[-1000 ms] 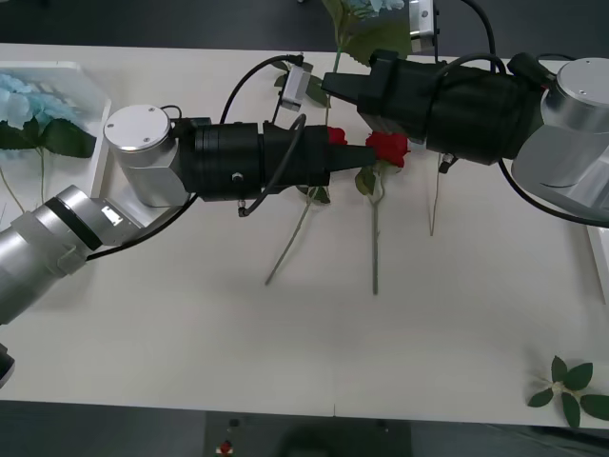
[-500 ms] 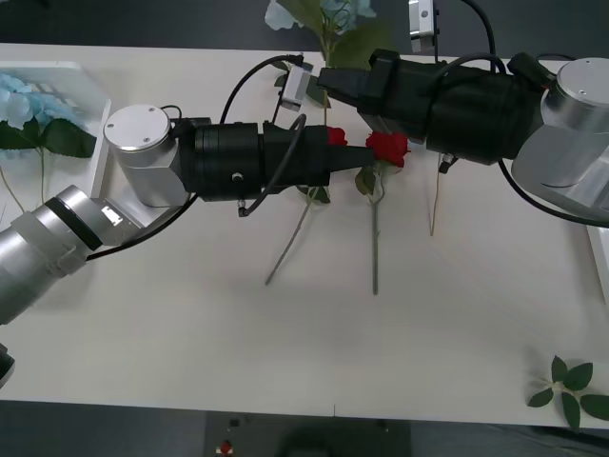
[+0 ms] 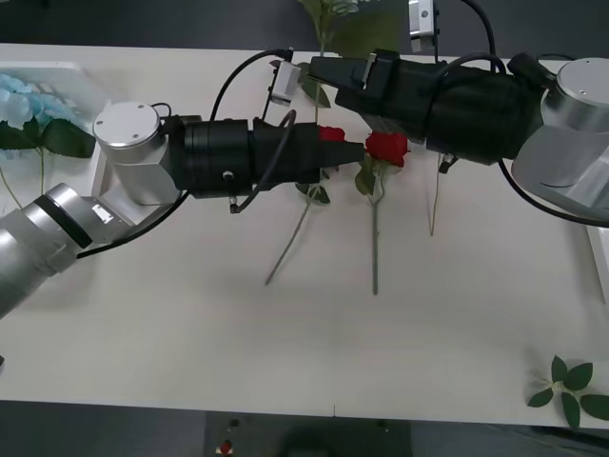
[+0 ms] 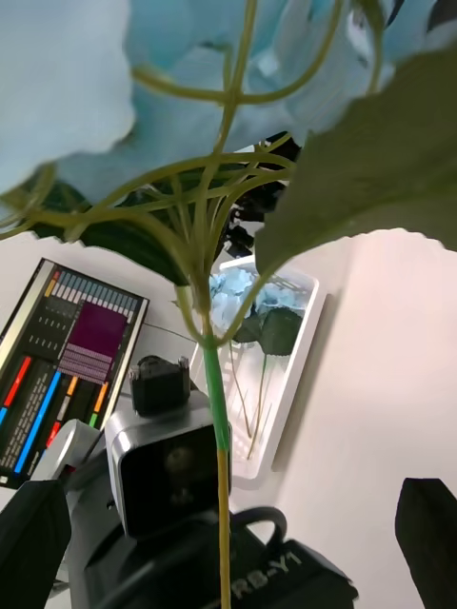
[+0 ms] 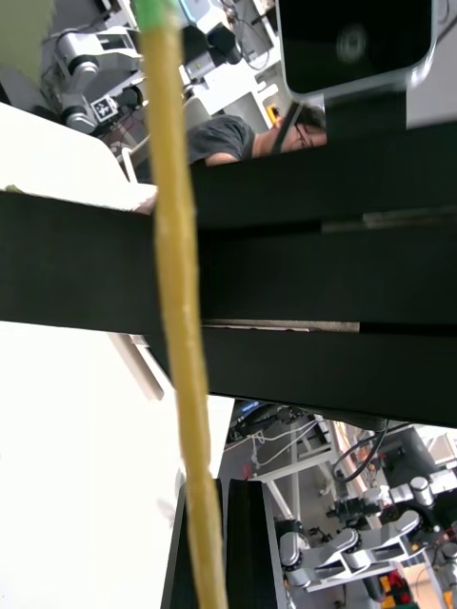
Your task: Put the red flowers into the right box and the blue flowers into the left box
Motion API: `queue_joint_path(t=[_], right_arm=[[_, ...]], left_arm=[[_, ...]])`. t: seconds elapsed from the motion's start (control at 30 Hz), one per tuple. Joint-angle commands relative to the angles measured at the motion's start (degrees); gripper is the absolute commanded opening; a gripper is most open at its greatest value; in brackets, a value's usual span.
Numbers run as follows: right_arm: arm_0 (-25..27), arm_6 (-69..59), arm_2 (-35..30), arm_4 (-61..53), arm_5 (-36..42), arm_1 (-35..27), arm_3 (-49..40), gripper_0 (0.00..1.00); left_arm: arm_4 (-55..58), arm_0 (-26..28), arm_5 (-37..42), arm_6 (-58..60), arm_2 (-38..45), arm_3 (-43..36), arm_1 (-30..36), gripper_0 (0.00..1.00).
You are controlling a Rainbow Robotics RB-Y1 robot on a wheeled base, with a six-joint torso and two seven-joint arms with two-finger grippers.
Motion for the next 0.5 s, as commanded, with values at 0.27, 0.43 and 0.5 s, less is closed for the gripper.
queue_joint_path(t=[0.27,0.43,0.5], right_arm=[[2.1,-2.08,-5.85,-0.22,4.9,-3.31,-0.65,1.0],[2.01,-2.08,-7.52,-0.22,9.56,-7.0,1.9,1.0],[2.01,-1.91,-8.05,-0.31,11.93,-8.05,3.92,1.0]], left_arm=[[6.96,-0.94,1.38,-4.11,4.11,-1.55,9.56,0.0],[11.0,0.12,1.47,-5.07,7.01,-1.55,13.61,0.0],[12.06,0.99,1.38,-5.34,8.59,-1.55,15.1,0.0]])
